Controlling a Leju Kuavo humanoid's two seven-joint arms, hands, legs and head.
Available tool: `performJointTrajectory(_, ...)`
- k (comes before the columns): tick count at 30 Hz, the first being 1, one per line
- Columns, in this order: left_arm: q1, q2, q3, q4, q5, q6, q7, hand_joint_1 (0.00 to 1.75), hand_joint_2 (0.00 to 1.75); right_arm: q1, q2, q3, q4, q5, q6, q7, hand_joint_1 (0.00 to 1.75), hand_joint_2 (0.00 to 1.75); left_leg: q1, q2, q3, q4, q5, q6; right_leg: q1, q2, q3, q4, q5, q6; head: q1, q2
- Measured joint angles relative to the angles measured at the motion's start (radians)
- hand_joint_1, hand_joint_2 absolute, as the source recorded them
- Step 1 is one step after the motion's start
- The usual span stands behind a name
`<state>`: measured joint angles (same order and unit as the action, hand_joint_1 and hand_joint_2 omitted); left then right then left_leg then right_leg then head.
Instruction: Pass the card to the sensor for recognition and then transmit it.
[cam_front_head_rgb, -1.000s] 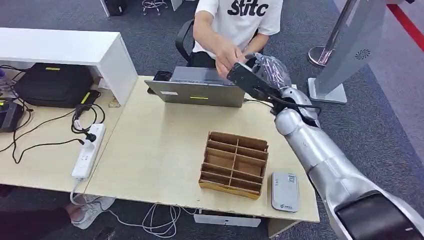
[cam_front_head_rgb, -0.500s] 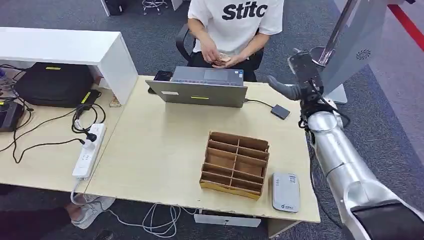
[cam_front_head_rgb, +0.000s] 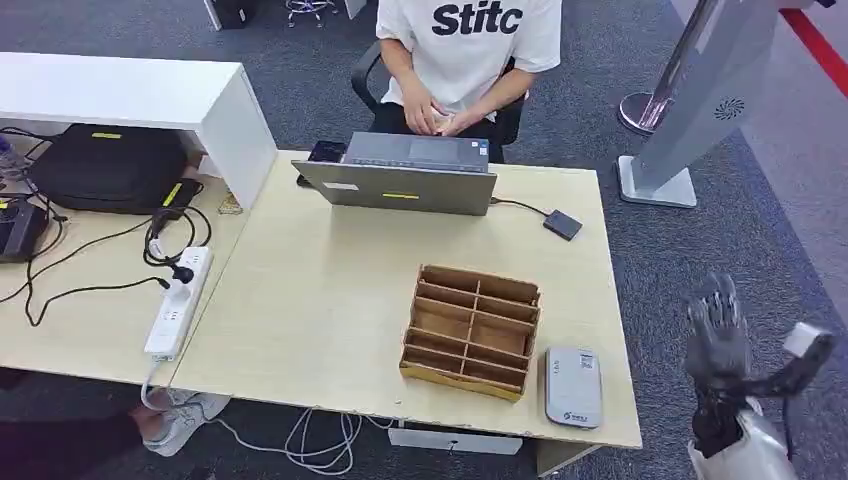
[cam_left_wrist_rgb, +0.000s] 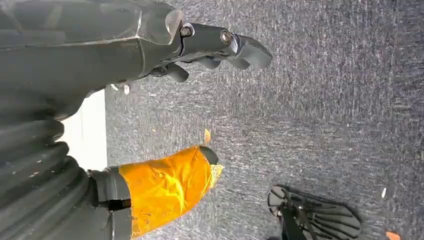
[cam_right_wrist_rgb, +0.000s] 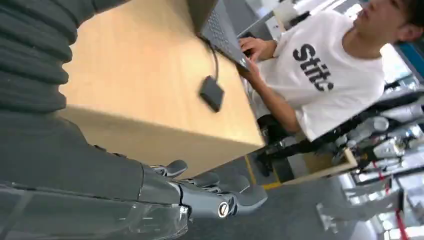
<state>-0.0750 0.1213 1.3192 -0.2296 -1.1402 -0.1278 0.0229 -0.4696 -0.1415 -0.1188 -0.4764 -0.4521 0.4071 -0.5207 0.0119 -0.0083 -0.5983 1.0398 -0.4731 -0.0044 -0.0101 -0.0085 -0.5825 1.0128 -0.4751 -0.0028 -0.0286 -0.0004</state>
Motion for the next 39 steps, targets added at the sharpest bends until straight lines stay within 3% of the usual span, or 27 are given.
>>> performJointTrajectory(6, 0.008, -0.007, 0.039, 0.000, 0.038, 0.030, -0.001, 0.00, 1.75, 0.233, -0.001, -0.203, 0.112, -0.136, -0.007, 0.082, 0.00, 1.75, 0.000, -0.003, 0.000, 0.000, -0.003, 0.002, 0.000, -0.003, 0.002, 0.000, -0.004, 0.001, 0.000, 0.000)
performJointTrajectory(10, 0.016, -0.013, 0.063, 0.000, 0.055, 0.040, 0.006, 0.00, 1.75, 0.355, 0.014, -0.277, 0.184, -0.144, -0.091, 0.167, 0.00, 1.75, 0.000, -0.002, 0.001, -0.001, -0.005, 0.000, 0.000, -0.002, 0.002, 0.000, -0.006, 0.001, 0.000, 0.000)
performJointTrajectory(12, 0.018, -0.016, 0.072, 0.000, 0.060, 0.044, 0.008, 0.00, 1.75, 0.393, 0.029, -0.303, 0.219, -0.144, -0.196, 0.262, 0.00, 1.75, 0.000, -0.002, 0.001, -0.001, -0.005, 0.000, 0.000, -0.001, 0.002, 0.000, -0.006, 0.001, 0.000, 0.000)
performJointTrajectory(13, 0.018, -0.016, 0.074, 0.000, 0.057, 0.046, 0.016, 0.00, 1.75, 0.410, 0.038, -0.316, 0.234, -0.144, -0.287, 0.344, 0.00, 1.75, 0.000, -0.001, 0.001, -0.001, -0.005, -0.001, 0.000, -0.001, 0.002, 0.000, -0.006, 0.001, 0.000, 0.000)
performJointTrajectory(14, 0.018, -0.016, 0.074, 0.000, 0.046, 0.050, 0.026, 0.00, 1.75, 0.416, 0.049, -0.325, 0.246, -0.133, -0.389, 0.431, 0.00, 1.75, 0.000, 0.000, 0.001, -0.001, -0.005, -0.001, 0.000, 0.000, 0.002, 0.000, -0.006, 0.001, 0.001, 0.000)
performJointTrajectory(15, 0.018, -0.016, 0.074, 0.000, 0.039, 0.051, 0.035, 0.00, 1.75, 0.420, 0.061, -0.327, 0.258, -0.109, -0.556, 0.550, 0.00, 1.75, 0.000, 0.000, 0.002, -0.001, -0.005, -0.001, 0.000, 0.000, 0.002, 0.000, -0.006, 0.001, 0.000, 0.000)
performJointTrajectory(16, 0.016, -0.015, 0.074, 0.000, 0.035, 0.051, 0.038, 0.00, 1.75, 0.426, 0.076, -0.327, 0.264, -0.096, -0.669, 0.610, 0.00, 1.75, 0.000, 0.000, 0.002, -0.001, -0.005, -0.001, 0.000, 0.000, 0.002, 0.000, -0.006, 0.001, 0.000, 0.000)
performJointTrajectory(17, 0.016, -0.015, 0.074, 0.000, 0.032, 0.051, 0.038, 0.00, 0.00, 0.434, 0.088, -0.328, 0.265, -0.092, -0.740, 0.616, 0.00, 1.75, 0.000, 0.000, 0.002, -0.001, -0.005, -0.001, 0.000, 0.000, 0.002, 0.000, -0.006, 0.001, 0.000, 0.000)
performJointTrajectory(18, 0.016, -0.015, 0.074, 0.000, 0.032, 0.051, 0.037, 0.00, 0.00, 0.438, 0.105, -0.328, 0.265, -0.087, -0.771, 0.599, 0.00, 1.75, 0.000, 0.001, 0.002, -0.001, -0.005, -0.001, 0.000, 0.001, 0.002, 0.001, -0.006, 0.001, 0.000, 0.000)
performJointTrajectory(20, 0.015, -0.015, 0.074, 0.000, 0.022, 0.050, 0.031, 0.00, 0.00, 0.443, 0.113, -0.313, 0.266, 0.004, -0.659, 0.548, 0.00, 1.75, 0.000, 0.005, 0.002, -0.002, -0.005, -0.001, 0.000, 0.004, 0.002, 0.001, -0.005, -0.001, -0.001, 0.000)
performJointTrajectory(21, 0.014, -0.014, 0.074, 0.000, 0.012, 0.050, 0.026, 0.00, 0.00, 0.443, 0.113, -0.273, 0.267, 0.110, -0.591, 0.509, 0.00, 1.75, 0.000, 0.007, 0.003, -0.002, -0.005, -0.001, 0.000, 0.005, 0.002, 0.001, -0.005, -0.001, 0.000, 0.000)
performJointTrajectory(22, 0.013, -0.013, 0.073, 0.000, 0.005, 0.050, 0.024, 0.00, 0.00, 0.441, 0.111, -0.229, 0.267, 0.206, -0.541, 0.464, 0.51, 1.75, 0.000, 0.007, 0.003, -0.001, -0.005, -0.001, 0.000, 0.006, 0.002, 0.001, -0.005, 0.000, 0.000, 0.000)
performJointTrajectory(23, 0.012, -0.012, 0.072, 0.000, -0.001, 0.050, 0.023, 0.31, 0.00, 0.436, 0.108, -0.187, 0.267, 0.263, -0.512, 0.426, 1.75, 1.75, 0.000, 0.007, 0.004, -0.001, -0.005, -0.001, 0.000, 0.006, 0.002, 0.000, -0.005, 0.000, 0.000, 0.000)
performJointTrajectory(24, 0.011, -0.010, 0.071, 0.000, -0.004, 0.050, 0.021, 1.54, 0.00, 0.433, 0.107, -0.147, 0.268, 0.292, -0.485, 0.390, 1.75, 1.75, -0.001, 0.007, 0.005, -0.001, -0.005, 0.000, 0.000, 0.005, 0.003, 0.000, -0.004, 0.000, 0.000, 0.000)
performJointTrajectory(25, 0.011, -0.009, 0.071, 0.000, -0.008, 0.050, 0.021, 1.75, 1.75, 0.426, 0.107, -0.116, 0.268, 0.311, -0.457, 0.358, 1.75, 1.75, -0.001, 0.007, 0.004, -0.001, -0.004, 0.000, 0.000, 0.005, 0.003, 0.000, -0.004, 0.000, 0.000, 0.000)
performJointTrajectory(28, 0.010, -0.003, 0.066, 0.000, -0.023, 0.027, 0.026, 1.75, 1.75, 0.408, 0.107, -0.019, 0.268, 0.424, -0.428, 0.337, 1.75, 1.75, -0.001, 0.007, 0.004, -0.001, -0.004, 0.000, 0.000, 0.005, 0.003, 0.000, -0.003, 0.000, 0.000, 0.000)
performJointTrajectory(31, 0.006, 0.002, 0.061, 0.000, -0.031, -0.010, 0.028, 1.75, 1.75, 0.395, 0.107, 0.086, 0.272, 0.529, -0.371, 0.386, 1.75, 1.75, -0.001, 0.007, 0.005, -0.001, -0.004, 0.000, 0.000, 0.005, 0.003, 0.000, -0.003, 0.000, 0.000, 0.000)
performJointTrajectory(33, 0.005, 0.006, 0.058, 0.000, -0.034, -0.022, 0.028, 1.75, 1.75, 0.398, 0.109, 0.140, 0.279, 0.532, -0.343, 0.436, 1.75, 1.75, -0.001, 0.007, 0.005, -0.001, -0.004, 0.000, 0.000, 0.005, 0.003, 0.000, -0.003, 0.000, 0.000, 0.000)
performJointTrajectory(36, 0.006, 0.012, 0.054, 0.000, -0.037, -0.023, 0.028, 1.75, 1.75, 0.416, 0.109, 0.168, 0.289, 0.499, -0.356, 0.507, 1.75, 1.75, -0.001, 0.006, 0.004, -0.001, -0.004, 0.000, 0.000, 0.004, 0.003, 0.000, -0.004, 0.000, 0.000, 0.000)
performJointTrajectory(39, 0.006, 0.013, 0.054, 0.000, -0.029, -0.023, 0.023, 1.75, 1.75, 0.430, 0.109, 0.168, 0.296, 0.449, -0.414, 0.602, 1.75, 1.75, -0.001, 0.007, 0.004, -0.001, -0.004, 0.000, 0.000, 0.006, 0.003, 0.000, -0.004, 0.000, 0.000, 0.000)
